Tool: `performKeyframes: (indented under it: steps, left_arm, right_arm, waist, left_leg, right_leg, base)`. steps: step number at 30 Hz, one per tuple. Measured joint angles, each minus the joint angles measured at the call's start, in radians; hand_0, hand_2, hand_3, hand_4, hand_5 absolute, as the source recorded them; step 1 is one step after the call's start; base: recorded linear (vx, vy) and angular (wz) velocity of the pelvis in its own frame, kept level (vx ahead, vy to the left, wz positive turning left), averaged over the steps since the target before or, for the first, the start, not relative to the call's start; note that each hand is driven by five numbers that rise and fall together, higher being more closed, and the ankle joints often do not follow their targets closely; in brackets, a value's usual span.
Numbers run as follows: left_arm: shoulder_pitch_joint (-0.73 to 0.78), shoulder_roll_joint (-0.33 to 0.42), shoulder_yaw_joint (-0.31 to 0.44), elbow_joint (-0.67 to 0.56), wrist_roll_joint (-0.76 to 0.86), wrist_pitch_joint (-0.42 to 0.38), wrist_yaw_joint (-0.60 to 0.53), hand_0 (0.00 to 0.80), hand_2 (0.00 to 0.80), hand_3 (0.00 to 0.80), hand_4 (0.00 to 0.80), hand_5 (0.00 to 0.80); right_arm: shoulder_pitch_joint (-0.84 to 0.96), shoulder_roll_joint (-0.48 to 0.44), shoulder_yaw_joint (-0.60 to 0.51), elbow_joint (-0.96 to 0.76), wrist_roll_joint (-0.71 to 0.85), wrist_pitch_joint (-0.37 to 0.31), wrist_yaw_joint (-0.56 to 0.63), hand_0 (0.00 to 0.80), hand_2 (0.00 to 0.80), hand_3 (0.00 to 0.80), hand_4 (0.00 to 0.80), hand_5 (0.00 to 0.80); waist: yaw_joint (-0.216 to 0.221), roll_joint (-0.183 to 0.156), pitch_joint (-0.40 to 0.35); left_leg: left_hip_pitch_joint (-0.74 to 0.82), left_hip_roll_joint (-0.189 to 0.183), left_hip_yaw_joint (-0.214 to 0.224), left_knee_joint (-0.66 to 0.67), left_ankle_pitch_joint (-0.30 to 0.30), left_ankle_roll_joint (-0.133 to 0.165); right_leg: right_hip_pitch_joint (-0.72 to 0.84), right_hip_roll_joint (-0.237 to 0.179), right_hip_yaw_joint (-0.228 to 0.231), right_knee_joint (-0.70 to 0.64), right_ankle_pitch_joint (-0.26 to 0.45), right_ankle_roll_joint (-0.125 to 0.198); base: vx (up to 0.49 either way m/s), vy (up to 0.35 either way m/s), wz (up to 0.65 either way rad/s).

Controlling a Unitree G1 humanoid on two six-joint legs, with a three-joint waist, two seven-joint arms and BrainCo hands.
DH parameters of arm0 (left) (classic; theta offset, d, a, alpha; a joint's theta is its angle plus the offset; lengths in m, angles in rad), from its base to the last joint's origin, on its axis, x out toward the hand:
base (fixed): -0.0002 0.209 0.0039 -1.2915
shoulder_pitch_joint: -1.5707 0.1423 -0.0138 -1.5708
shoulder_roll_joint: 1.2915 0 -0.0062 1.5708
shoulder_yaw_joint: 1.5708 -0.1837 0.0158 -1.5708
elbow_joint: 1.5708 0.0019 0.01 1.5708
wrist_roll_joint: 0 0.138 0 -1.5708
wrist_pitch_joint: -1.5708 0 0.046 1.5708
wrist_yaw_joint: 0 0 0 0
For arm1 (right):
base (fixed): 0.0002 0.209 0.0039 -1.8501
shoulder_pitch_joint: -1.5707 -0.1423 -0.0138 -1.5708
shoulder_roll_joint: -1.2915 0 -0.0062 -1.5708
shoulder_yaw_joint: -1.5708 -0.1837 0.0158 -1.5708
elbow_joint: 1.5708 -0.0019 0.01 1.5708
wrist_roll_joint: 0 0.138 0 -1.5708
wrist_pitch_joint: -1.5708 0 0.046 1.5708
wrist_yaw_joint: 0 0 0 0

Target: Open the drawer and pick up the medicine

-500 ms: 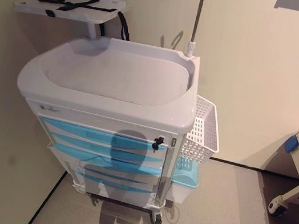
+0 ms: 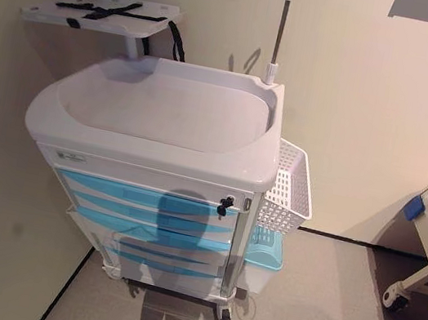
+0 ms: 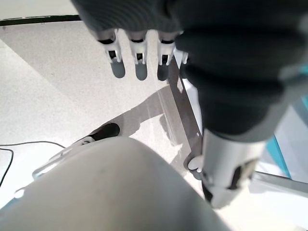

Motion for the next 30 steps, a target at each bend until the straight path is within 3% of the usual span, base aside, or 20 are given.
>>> performKeyframes:
  steps: [11, 16, 23, 30]
  left_arm:
    - [0.001, -0.001, 0.009, -0.004, -0.036, 0.000, 0.007, 0.000, 0.000, 0.000, 0.000, 0.000]
    - [0.002, -0.002, 0.054, 0.010, -0.059, -0.002, 0.036, 0.000, 0.000, 0.000, 0.000, 0.000]
    - [0.001, -0.015, 0.114, -0.049, -0.223, -0.006, 0.039, 0.000, 0.000, 0.000, 0.000, 0.000]
    - [-0.095, -0.008, 0.126, -0.176, -0.318, -0.031, 0.052, 0.000, 0.000, 0.000, 0.000, 0.000]
  right_arm:
    - [0.001, 0.000, -0.001, 0.001, 0.000, 0.000, 0.000, 0.000, 0.000, 0.000, 0.000, 0.000]
    - [0.003, -0.002, -0.001, 0.002, 0.000, -0.002, -0.001, 0.000, 0.000, 0.000, 0.000, 0.000]
    - [-0.004, -0.004, -0.003, 0.000, 0.002, -0.006, -0.006, 0.000, 0.000, 0.000, 0.000, 0.000]
    - [-0.084, -0.038, -0.003, -0.006, 0.013, -0.017, -0.016, 0.000, 0.000, 0.000, 0.000, 0.000]
  waist:
    - [0.000, -0.001, -0.001]
    - [0.002, -0.004, -0.001]
    - [0.002, -0.005, 0.010]
    - [0.000, 0.019, 0.153]
  left_leg:
    - [-0.002, 0.000, -0.002, 0.000, 0.000, 0.000]
    - [-0.013, 0.000, -0.004, 0.000, 0.000, 0.000]
    - [-0.068, -0.007, -0.025, 0.016, 0.006, -0.001]
    - [-0.223, -0.019, -0.058, 0.092, 0.026, 0.001]
  right_leg:
    - [-0.001, 0.000, 0.000, 0.000, 0.000, 0.000]
    - [-0.010, 0.000, -0.001, 0.000, -0.001, -0.001]
    - [-0.052, -0.002, -0.011, 0.007, -0.001, 0.000]
    - [-0.204, -0.014, -0.019, 0.111, -0.016, -0.002]
  base:
    - [0.000, 0.000, 0.00]
    - [0.007, 0.003, 0.00]
    - [-0.044, 0.017, 0.06]
    - [-0.128, 0.028, 0.17]
